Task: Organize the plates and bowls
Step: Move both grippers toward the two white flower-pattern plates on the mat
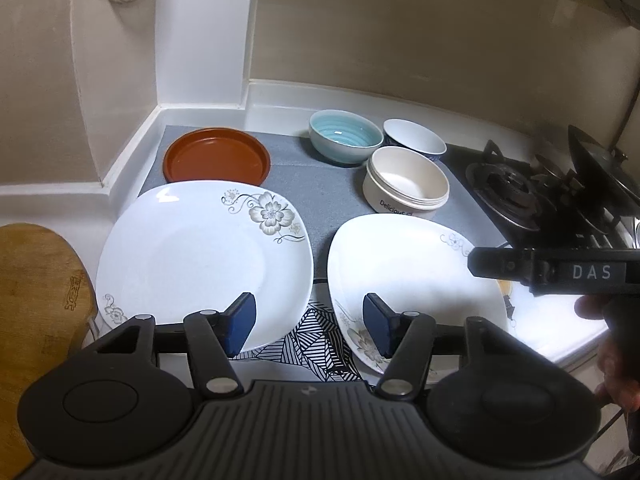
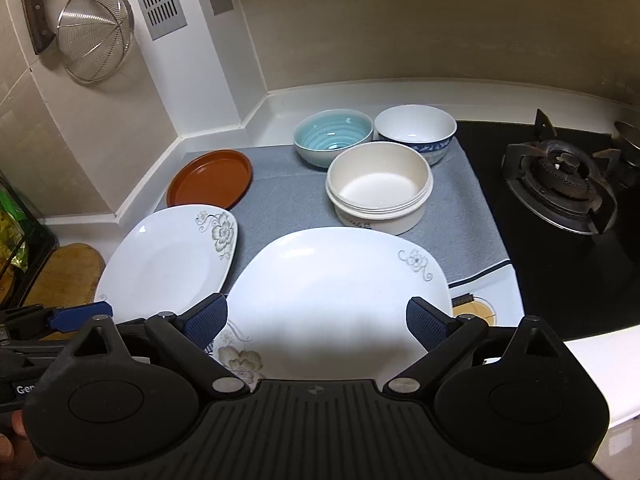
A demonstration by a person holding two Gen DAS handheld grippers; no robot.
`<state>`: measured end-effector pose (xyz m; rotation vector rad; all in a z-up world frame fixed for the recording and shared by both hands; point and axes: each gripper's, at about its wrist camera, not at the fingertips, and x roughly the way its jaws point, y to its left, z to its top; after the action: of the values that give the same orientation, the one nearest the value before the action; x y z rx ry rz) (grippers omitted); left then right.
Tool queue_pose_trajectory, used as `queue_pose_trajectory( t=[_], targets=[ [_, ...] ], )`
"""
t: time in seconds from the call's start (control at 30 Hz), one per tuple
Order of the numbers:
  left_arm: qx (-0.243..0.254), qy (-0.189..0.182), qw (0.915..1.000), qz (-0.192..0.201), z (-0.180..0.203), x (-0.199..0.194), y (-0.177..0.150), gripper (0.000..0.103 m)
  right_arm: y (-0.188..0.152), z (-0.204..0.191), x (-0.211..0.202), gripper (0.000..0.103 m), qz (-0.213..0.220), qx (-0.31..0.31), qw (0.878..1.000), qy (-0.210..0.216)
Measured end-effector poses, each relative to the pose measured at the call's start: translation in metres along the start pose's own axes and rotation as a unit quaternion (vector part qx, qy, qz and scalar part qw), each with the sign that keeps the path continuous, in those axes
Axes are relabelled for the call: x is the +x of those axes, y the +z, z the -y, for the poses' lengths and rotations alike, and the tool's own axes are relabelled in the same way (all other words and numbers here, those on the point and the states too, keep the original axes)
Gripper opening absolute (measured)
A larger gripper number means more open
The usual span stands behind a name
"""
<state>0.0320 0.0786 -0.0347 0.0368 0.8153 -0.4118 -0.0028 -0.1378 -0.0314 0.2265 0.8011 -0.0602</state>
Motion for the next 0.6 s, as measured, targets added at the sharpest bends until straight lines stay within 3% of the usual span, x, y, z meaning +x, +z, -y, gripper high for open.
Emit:
queue_pose_trajectory(
  t=[0.6],
  targets=[
    [-0.004, 0.001, 1.0000, 0.000, -0.010, 0.003, -0.001, 0.063, 0.001, -0.009, 0.011, 0.095, -0.014, -0.003, 1.000, 0.005]
  ],
)
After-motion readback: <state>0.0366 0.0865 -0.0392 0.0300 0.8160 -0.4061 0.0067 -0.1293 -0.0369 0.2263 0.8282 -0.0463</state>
